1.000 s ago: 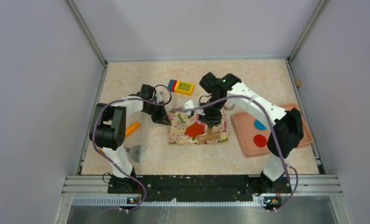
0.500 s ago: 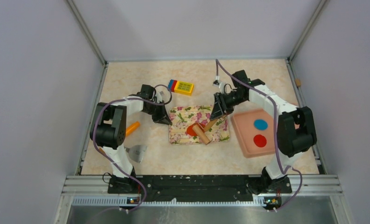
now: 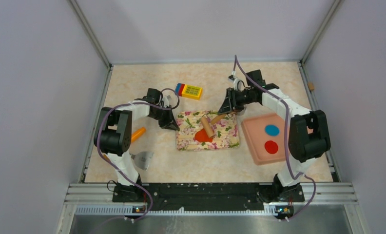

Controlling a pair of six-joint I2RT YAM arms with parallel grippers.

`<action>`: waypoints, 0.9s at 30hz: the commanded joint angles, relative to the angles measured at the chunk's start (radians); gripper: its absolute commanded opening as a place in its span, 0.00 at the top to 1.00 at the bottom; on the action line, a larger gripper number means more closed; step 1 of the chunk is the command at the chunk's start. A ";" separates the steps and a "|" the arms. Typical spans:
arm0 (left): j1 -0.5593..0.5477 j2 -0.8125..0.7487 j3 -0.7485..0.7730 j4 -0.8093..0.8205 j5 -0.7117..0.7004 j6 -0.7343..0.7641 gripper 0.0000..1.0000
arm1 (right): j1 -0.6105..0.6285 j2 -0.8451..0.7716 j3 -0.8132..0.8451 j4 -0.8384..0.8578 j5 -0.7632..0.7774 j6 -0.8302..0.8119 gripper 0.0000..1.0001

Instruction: Roll out the dumpling wrappers from the dough

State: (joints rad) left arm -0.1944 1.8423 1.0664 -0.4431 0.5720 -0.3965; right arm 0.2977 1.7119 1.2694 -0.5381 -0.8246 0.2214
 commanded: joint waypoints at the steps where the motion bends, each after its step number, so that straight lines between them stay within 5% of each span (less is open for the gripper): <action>1: 0.000 0.029 0.020 0.007 -0.025 0.006 1.00 | -0.003 0.025 -0.021 0.081 0.028 -0.016 1.00; 8: 0.000 0.032 0.024 0.004 -0.041 0.004 1.00 | 0.015 0.015 -0.099 0.071 0.086 -0.063 1.00; 19: 0.001 0.031 0.025 0.007 -0.047 0.000 1.00 | 0.118 0.023 -0.122 0.033 0.458 -0.069 1.00; 27: 0.008 0.027 0.025 0.015 -0.046 -0.007 1.00 | 0.178 0.078 -0.120 0.062 0.444 -0.061 1.00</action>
State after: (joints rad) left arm -0.1940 1.8507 1.0779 -0.4561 0.5697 -0.3977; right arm 0.4282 1.7042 1.1748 -0.4301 -0.5957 0.2432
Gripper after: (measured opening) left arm 0.011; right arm 0.334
